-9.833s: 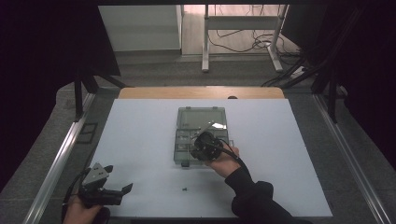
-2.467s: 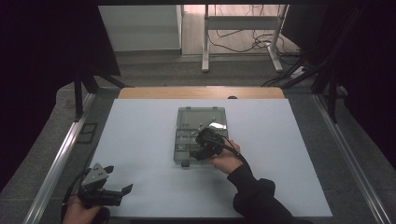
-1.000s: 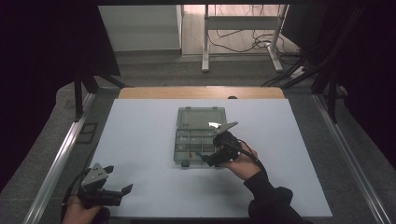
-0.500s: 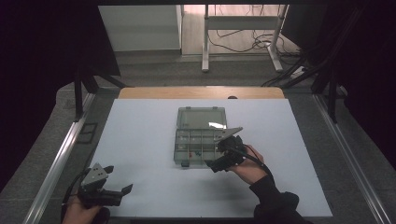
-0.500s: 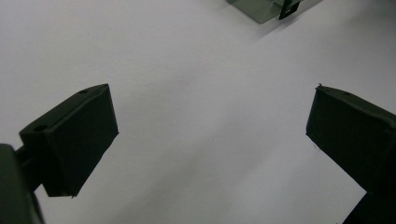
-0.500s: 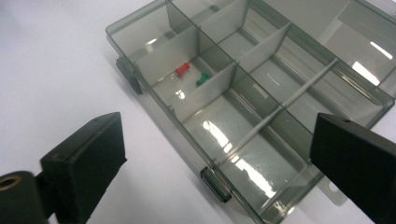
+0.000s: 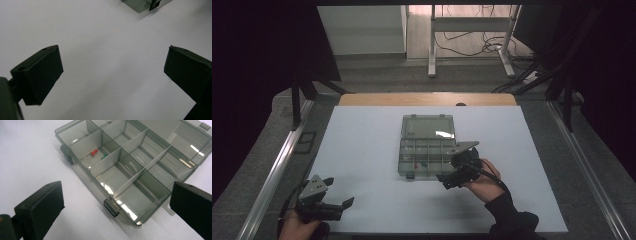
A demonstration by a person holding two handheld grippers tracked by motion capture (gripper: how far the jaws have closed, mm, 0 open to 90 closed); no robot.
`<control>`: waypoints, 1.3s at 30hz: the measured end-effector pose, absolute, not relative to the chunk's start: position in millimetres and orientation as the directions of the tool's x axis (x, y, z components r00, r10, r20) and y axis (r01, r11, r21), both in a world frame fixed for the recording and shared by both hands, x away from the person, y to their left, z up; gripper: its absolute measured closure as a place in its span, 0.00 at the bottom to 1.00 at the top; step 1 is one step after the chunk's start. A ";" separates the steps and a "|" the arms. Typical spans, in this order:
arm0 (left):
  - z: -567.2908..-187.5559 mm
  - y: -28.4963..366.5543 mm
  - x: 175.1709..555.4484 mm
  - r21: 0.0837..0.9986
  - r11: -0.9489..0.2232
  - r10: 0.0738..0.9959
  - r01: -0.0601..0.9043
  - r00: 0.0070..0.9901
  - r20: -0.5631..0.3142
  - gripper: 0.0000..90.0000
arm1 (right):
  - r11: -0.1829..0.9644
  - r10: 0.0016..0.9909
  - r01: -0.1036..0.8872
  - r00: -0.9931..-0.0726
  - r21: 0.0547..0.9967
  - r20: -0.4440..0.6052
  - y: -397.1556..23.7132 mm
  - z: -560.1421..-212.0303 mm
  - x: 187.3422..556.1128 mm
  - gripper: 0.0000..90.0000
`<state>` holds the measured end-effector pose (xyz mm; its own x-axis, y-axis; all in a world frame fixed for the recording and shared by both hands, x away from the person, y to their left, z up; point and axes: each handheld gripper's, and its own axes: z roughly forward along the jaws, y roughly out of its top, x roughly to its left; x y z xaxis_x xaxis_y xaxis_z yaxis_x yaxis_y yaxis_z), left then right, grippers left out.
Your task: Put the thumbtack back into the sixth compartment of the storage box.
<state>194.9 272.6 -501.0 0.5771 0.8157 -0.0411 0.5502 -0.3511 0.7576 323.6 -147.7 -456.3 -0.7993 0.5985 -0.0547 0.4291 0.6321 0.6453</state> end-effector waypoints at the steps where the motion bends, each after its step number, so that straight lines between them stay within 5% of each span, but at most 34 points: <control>1: -501.1 272.5 194.9 0.759 -0.348 0.817 0.550 0.576 -0.043 0.03 | 0.630 0.600 0.428 -0.798 0.647 -0.056 -149.0 -456.2 322.8 0.00; 39: -501.3 272.3 195.2 0.759 -0.343 0.818 0.554 0.573 -0.048 0.03 | 0.556 0.690 0.465 -0.720 0.689 -0.070 -211.9 -458.9 291.4 0.00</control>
<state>195.2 272.3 -501.3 0.5729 0.8182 -0.0482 0.5536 -0.3429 0.7590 291.4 -211.9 -458.9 -0.7203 0.6901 -0.0699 0.4655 0.5556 0.6889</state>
